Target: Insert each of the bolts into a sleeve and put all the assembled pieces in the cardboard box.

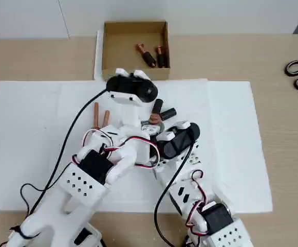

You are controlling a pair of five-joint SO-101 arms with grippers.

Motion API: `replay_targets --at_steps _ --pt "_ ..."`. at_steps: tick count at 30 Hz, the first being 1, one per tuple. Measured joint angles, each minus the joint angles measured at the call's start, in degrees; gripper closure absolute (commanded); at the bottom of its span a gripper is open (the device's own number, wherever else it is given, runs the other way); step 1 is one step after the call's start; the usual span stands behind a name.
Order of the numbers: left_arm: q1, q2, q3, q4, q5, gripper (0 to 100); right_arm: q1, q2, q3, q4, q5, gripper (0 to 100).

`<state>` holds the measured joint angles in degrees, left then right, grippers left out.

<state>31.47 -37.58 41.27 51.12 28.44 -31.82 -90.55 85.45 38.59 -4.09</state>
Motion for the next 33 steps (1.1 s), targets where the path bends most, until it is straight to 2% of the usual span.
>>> replay_targets --at_steps 23,25,29,33 --pt "3.3 -1.0 0.4 5.5 0.0 99 -0.1 -0.1 -0.1 0.0 0.0 99.5" --pt "2.9 -1.1 0.4 5.5 0.0 95 -0.1 -0.1 -0.1 0.0 0.0 99.5" --pt "1.1 -1.2 0.4 5.6 -0.1 81 -0.1 -0.1 -0.2 -0.1 0.1 99.5" --pt "0.5 -1.2 0.4 7.6 0.0 77 0.0 -0.1 -0.1 0.0 0.1 99.5"
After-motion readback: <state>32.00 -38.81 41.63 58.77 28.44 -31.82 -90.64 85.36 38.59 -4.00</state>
